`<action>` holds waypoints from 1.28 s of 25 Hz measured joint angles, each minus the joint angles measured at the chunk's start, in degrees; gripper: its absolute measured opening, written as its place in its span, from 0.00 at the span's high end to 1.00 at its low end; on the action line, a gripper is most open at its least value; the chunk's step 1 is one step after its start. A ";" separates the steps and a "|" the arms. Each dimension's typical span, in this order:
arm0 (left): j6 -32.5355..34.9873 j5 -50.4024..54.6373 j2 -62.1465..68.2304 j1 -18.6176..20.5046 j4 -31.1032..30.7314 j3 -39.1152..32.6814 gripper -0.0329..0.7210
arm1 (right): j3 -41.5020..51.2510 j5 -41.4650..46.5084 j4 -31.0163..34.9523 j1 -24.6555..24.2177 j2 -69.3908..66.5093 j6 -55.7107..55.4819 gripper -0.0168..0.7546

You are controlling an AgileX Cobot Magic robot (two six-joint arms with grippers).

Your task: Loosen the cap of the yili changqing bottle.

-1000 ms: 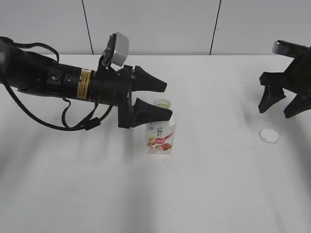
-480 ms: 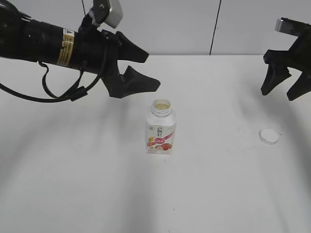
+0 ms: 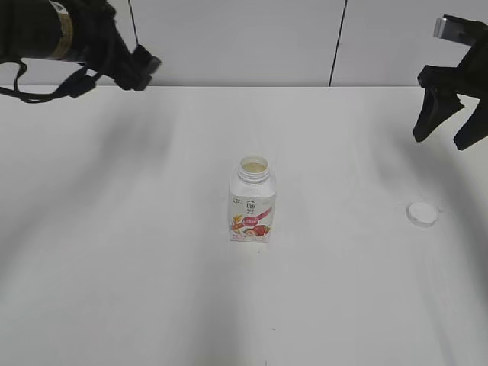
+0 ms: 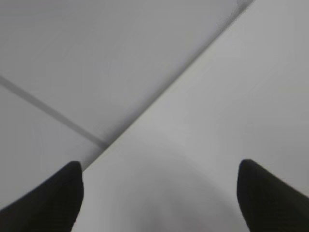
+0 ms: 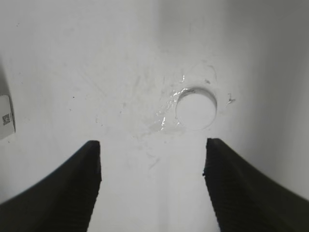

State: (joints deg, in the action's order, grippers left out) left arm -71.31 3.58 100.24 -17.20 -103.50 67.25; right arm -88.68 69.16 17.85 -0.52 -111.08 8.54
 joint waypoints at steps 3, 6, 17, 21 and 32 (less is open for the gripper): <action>2.98 13.05 0.00 0.19 7.84 -0.12 0.18 | -0.10 0.05 0.00 0.00 0.00 0.67 0.29; 15.13 19.41 0.00 0.24 24.80 -0.12 0.18 | -0.56 0.16 0.00 0.00 0.05 0.87 0.29; 43.54 27.46 -0.59 -0.29 80.71 2.89 0.24 | -6.37 0.42 -0.05 0.00 1.02 0.82 0.29; 49.11 35.98 -0.97 -0.29 88.94 7.18 0.24 | -6.42 0.49 -0.31 0.00 2.27 0.76 0.29; 51.01 54.52 -2.85 -0.29 91.82 10.21 0.25 | -4.36 0.55 -5.04 0.00 9.22 0.71 0.29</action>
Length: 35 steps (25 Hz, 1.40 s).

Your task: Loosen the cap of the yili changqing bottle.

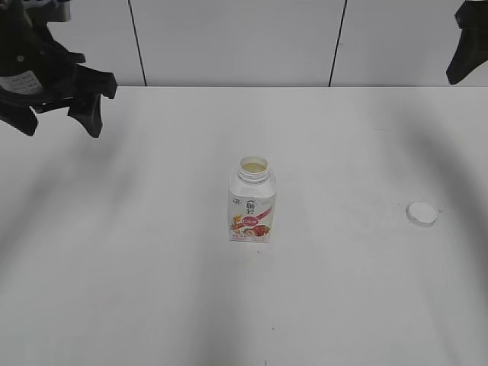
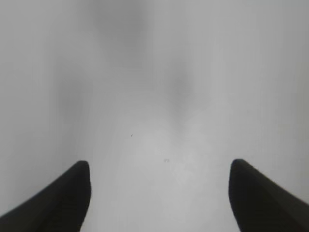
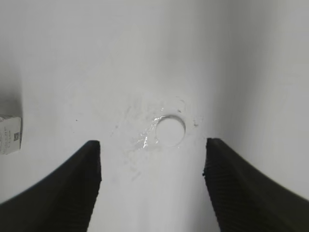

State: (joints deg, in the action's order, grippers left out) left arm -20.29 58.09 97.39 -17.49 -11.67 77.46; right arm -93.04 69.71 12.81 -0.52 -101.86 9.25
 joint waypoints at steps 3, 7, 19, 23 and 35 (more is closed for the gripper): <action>0.79 3.63 -2.51 0.00 -0.80 -0.58 0.25 | 4.01 -0.05 -0.85 0.00 4.86 -0.20 0.29; 2.14 6.66 -6.84 0.00 0.23 -3.09 0.25 | 11.45 0.00 -0.98 0.00 12.14 -0.50 0.29; 2.90 7.11 -31.68 -0.04 1.71 -21.54 0.25 | 31.97 0.06 -2.74 0.00 37.50 -0.71 0.29; 2.95 7.11 -42.65 -0.04 1.91 -27.76 0.27 | 37.04 0.06 -2.81 0.00 46.07 -0.71 0.29; 4.45 7.54 -78.38 -0.04 4.13 -40.50 0.28 | 50.76 0.26 -3.49 0.00 74.77 -0.12 0.29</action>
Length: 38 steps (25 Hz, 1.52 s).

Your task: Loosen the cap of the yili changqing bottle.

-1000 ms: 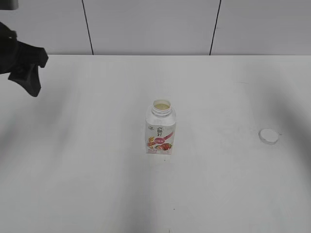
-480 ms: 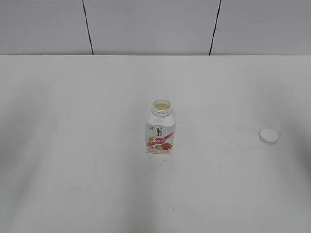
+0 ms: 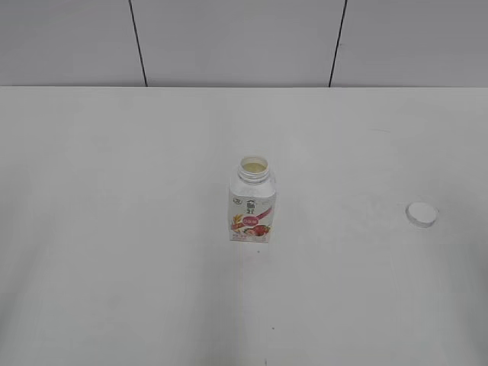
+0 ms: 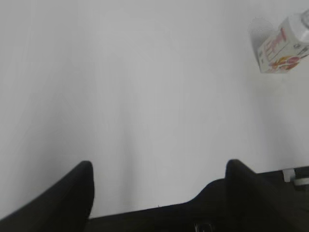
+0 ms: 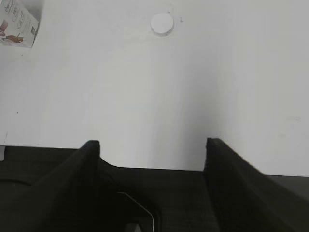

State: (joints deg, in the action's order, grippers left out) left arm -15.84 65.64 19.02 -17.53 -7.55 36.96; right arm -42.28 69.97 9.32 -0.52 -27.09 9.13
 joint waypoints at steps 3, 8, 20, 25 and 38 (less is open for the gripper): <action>4.08 0.19 -8.74 0.00 0.06 -1.89 0.28 | 2.55 0.00 -1.47 0.00 5.67 0.13 0.29; 7.38 1.50 -18.34 0.00 1.08 -4.13 0.28 | 5.67 -0.54 -2.58 0.00 13.37 0.56 0.29; 12.45 -4.41 -19.43 -0.07 3.35 -7.10 0.28 | 12.06 -4.98 -3.78 0.00 27.31 0.79 0.29; 12.65 -4.83 -19.43 -0.07 3.56 -7.28 0.28 | 12.76 -6.48 -4.11 0.00 27.53 0.79 0.29; 12.65 -4.83 -19.43 0.71 4.54 -7.28 0.28 | 12.83 -6.92 -4.18 0.00 27.53 0.86 0.29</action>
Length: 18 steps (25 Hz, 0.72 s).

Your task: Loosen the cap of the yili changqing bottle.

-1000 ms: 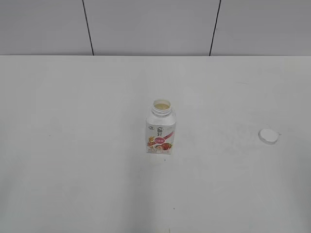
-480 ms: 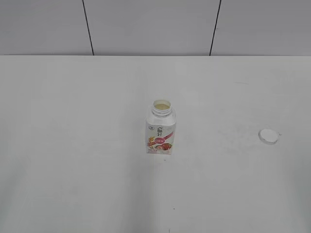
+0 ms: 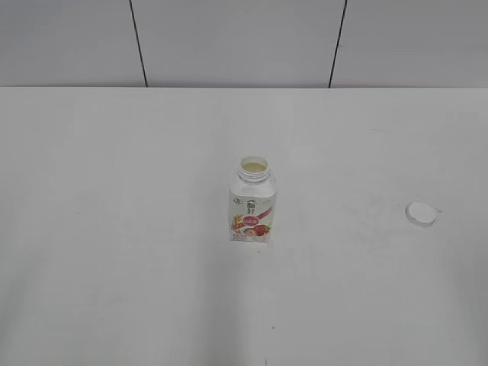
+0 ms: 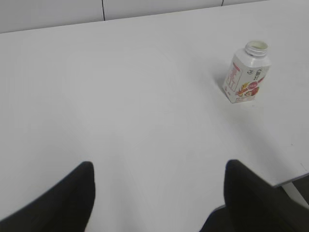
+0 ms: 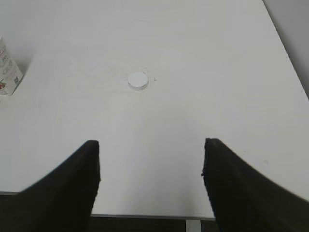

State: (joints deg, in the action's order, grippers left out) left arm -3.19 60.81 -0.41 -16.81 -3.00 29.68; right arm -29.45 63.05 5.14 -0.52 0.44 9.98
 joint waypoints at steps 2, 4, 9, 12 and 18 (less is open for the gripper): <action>0.00 -0.05 0.00 2.17 0.45 0.00 0.28 | 0.00 0.00 0.00 0.00 0.00 0.00 0.29; 0.00 -0.05 0.00 5.41 0.77 0.00 0.28 | 0.00 0.00 0.00 0.00 0.00 0.06 0.29; 0.00 -0.05 0.00 9.33 1.56 0.00 0.28 | 0.00 0.00 -0.05 0.00 0.00 0.06 0.29; 0.00 -0.05 0.00 9.53 1.93 0.00 0.28 | 0.00 -0.04 -0.05 0.00 0.00 0.06 0.29; 0.00 -0.05 0.00 12.56 2.18 0.00 0.28 | 0.00 -0.04 -0.05 0.00 0.00 0.06 0.29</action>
State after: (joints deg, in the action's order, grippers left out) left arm -3.19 60.76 -0.41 -4.26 -0.82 29.68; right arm -29.45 63.01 5.10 -0.52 0.44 10.05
